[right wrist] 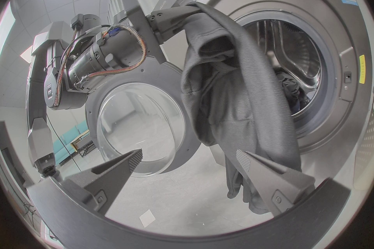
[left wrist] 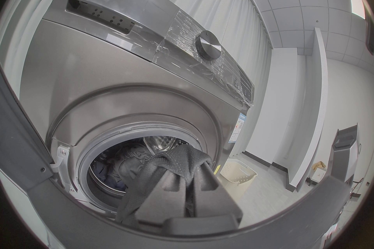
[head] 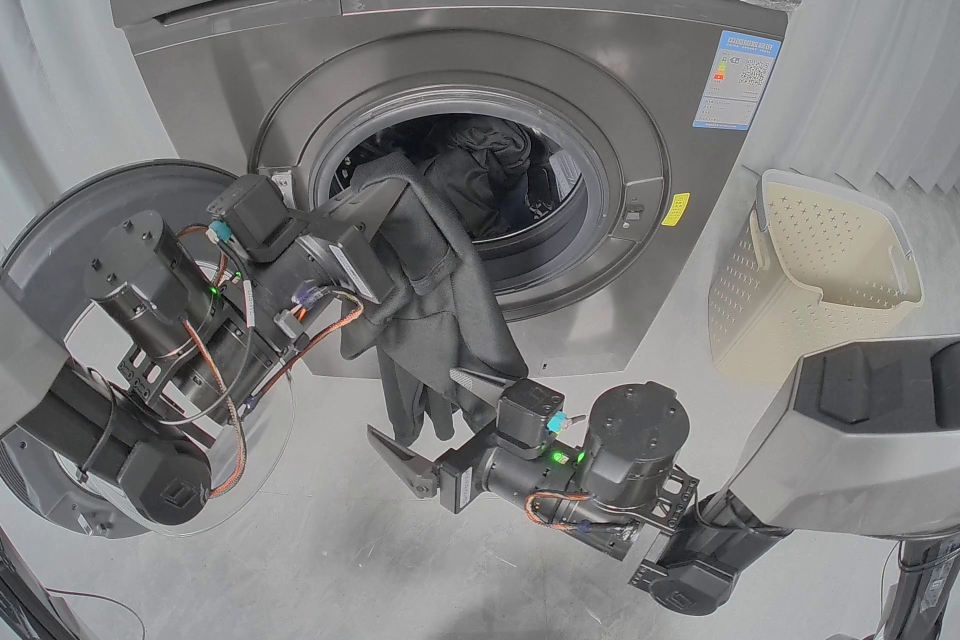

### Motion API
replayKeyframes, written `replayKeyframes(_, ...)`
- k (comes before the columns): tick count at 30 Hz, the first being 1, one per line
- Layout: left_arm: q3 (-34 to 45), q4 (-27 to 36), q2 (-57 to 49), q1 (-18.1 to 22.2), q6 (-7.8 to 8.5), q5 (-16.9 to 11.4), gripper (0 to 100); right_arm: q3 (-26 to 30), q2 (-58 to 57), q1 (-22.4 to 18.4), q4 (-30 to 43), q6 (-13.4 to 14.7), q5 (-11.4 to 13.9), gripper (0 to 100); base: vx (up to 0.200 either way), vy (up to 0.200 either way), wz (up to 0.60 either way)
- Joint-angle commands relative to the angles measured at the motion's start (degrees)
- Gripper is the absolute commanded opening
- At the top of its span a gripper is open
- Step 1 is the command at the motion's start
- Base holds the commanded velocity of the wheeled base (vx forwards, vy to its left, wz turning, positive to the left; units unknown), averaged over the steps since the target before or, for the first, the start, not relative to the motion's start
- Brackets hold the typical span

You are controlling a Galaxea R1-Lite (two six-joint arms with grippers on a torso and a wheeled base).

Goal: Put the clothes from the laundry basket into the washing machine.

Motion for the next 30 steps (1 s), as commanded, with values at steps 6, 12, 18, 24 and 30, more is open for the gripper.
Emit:
replayKeyframes(6, -0.04, -0.03, -0.04, 0.04, -0.06, 0.03, 0, -6.84, 4.97, -0.50, 1.07, -0.80, 0.12, 100, 0.000, 0.000, 0.00)
replayKeyframes(12, -0.04, -0.03, -0.30, 0.04, 0.03, 0.03, 0, -13.78, 10.33, -5.33, 3.00, -4.14, -0.06, 100, 0.000, 0.000, 0.00)
replayKeyframes(18, -0.04, -0.03, -0.30, 0.04, -0.06, 0.03, 0, -21.34, 13.76, -8.14, 5.90, -6.60, 0.12, 100, 0.000, 0.000, 0.00)
replayKeyframes(24, -0.13, -0.03, -0.48, -0.05, -0.06, 0.03, 0, -26.35, 16.13, -8.93, 8.10, -6.86, 0.12, 100, 0.000, 0.000, 0.00)
replayKeyframes(30, -0.04, -0.03, -0.30, -0.22, -0.06, 0.03, 0, -28.02, 16.75, -8.85, 8.98, -6.86, -0.06, 100, 0.000, 0.000, 0.00)
